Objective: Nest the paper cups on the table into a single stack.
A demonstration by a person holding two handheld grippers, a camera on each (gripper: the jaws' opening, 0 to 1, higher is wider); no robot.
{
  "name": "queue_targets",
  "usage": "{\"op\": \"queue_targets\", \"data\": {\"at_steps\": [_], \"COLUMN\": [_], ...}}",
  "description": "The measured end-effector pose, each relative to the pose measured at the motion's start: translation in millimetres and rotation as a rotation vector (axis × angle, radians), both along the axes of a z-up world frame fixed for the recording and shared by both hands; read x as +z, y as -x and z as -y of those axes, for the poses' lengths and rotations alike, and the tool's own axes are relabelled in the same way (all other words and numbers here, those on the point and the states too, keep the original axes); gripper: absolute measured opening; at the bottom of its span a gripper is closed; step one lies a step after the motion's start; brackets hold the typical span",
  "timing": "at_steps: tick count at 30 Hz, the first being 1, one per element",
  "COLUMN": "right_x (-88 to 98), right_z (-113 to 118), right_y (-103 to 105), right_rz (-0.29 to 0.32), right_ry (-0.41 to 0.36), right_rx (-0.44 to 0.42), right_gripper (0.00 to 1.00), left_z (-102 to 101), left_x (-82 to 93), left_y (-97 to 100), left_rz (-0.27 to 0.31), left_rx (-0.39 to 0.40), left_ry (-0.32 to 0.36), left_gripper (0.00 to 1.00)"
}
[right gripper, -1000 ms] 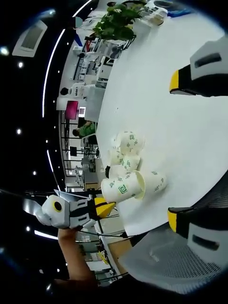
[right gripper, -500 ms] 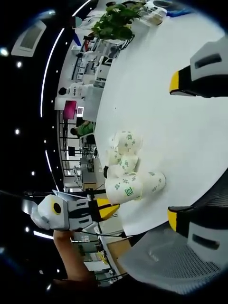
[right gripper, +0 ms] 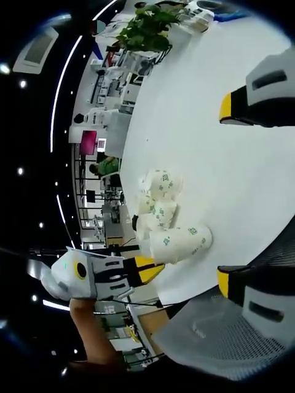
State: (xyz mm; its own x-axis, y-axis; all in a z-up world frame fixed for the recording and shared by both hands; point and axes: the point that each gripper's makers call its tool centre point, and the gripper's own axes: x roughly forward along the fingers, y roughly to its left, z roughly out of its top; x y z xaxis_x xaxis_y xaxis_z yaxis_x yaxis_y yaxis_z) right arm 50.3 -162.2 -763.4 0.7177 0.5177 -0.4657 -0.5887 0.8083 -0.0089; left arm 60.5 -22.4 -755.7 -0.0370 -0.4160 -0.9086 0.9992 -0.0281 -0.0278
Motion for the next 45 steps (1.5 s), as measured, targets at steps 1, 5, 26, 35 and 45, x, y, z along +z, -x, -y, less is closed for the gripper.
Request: {"op": "queue_targets", "data": {"at_steps": [1,5,26,35,45], "right_x": [0.0,-1.3,-3.6,-3.9,-4.1], "right_z": [0.1,0.5,1.1,1.2,2.2], "right_y": [0.0,0.4,1.4,1.8,1.5], "right_rz": [0.000,-0.007,-0.020,-0.021,-0.021], "right_ry": [0.001,0.005,0.014,0.018,0.020], "right_rx": [0.000,-0.001,-0.001,-0.002,-0.006], "right_gripper": [0.96,0.94,0.93,0.92,0.92], "left_z": [0.7,2.5,12.0,9.7,9.6], "left_x": [-0.9,-4.2,-20.9,-29.0,-36.0], "left_y": [0.7,4.6,17.9,19.5,18.6], "left_rz": [-0.002,-0.008,-0.097,-0.112,-0.133], "left_rx": [-0.001,-0.009,-0.029,-0.030,-0.016], "left_ry": [0.000,-0.017,-0.008,-0.022,-0.011], "left_gripper": [0.00,0.00,0.01,0.02,0.02]}}
